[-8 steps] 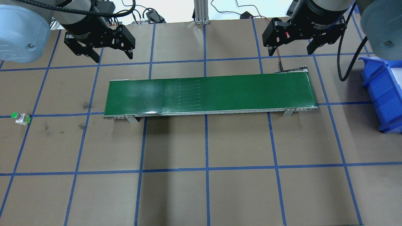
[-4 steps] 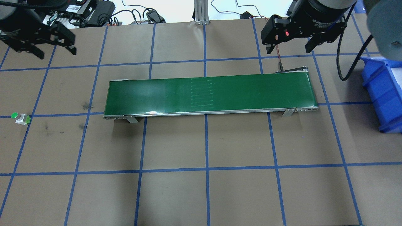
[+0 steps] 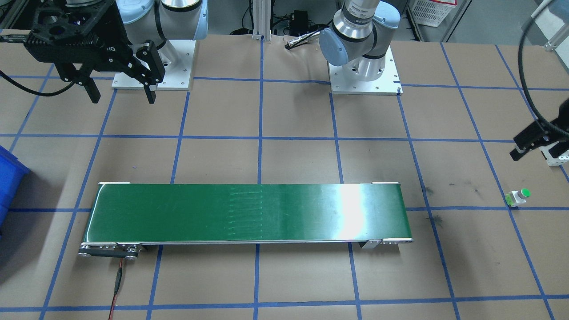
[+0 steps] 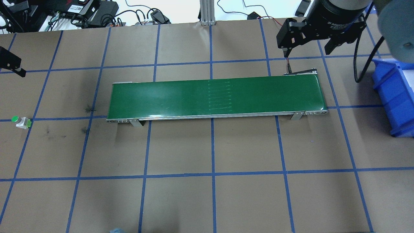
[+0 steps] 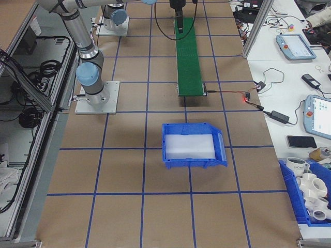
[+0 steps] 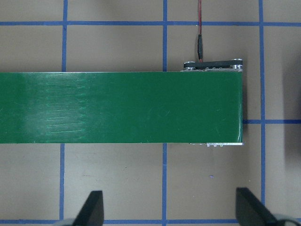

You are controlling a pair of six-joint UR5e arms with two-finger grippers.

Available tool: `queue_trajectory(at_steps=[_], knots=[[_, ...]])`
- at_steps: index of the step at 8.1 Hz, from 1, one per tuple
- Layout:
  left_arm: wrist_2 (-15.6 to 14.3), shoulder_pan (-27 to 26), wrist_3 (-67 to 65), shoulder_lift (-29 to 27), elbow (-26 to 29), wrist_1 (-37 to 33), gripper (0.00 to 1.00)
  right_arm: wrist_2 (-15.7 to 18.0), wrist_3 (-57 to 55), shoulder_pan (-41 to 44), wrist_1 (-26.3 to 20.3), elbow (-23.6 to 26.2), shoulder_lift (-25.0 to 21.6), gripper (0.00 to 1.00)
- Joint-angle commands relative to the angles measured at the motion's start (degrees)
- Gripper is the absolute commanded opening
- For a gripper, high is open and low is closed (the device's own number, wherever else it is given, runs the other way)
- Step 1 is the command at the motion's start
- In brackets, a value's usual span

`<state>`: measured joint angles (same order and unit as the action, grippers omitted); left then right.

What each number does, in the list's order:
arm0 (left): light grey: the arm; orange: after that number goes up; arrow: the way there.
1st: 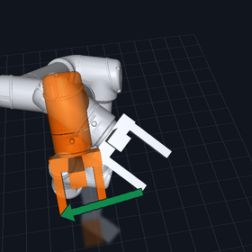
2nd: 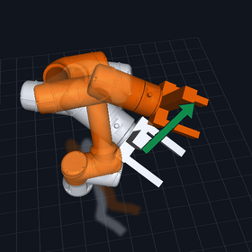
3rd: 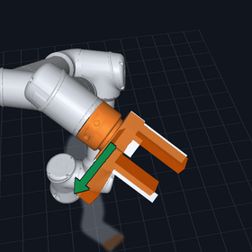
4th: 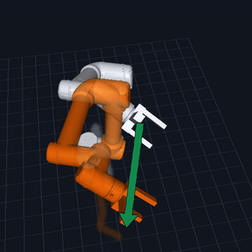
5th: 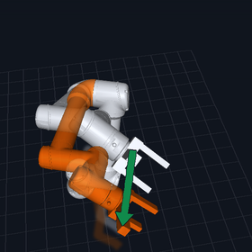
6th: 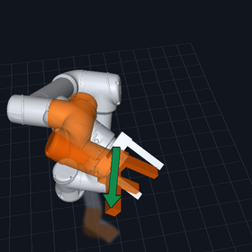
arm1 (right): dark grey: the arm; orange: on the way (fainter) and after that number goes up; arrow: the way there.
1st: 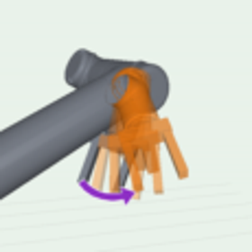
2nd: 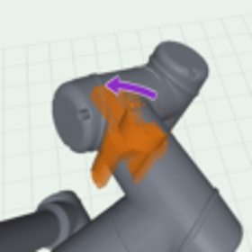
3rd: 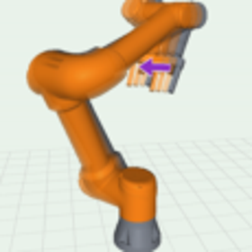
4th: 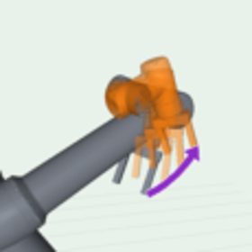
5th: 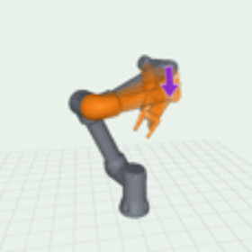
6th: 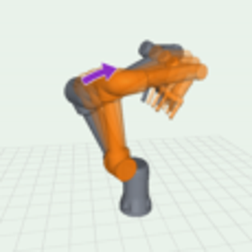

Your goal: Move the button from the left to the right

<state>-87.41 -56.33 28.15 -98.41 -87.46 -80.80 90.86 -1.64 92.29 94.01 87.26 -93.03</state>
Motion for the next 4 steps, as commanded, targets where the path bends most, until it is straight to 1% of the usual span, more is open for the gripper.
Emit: queue_trajectory(at_steps=[1,2,4], knots=[[-0.1,6.3,7.8,-9.9,-0.1,9.7,1.0,-0.8,0.0,0.0,0.0,0.1,0.1,1.0],[-0.1,8.5,10.0,-13.9,-0.1,10.8,1.0,-0.8,0.0,0.1,-0.1,0.2,0.1,1.0],[-0.1,9.8,17.3,-20.5,-0.3,16.8,1.0,-0.7,0.0,0.1,0.5,0.2,0.1,1.0]])
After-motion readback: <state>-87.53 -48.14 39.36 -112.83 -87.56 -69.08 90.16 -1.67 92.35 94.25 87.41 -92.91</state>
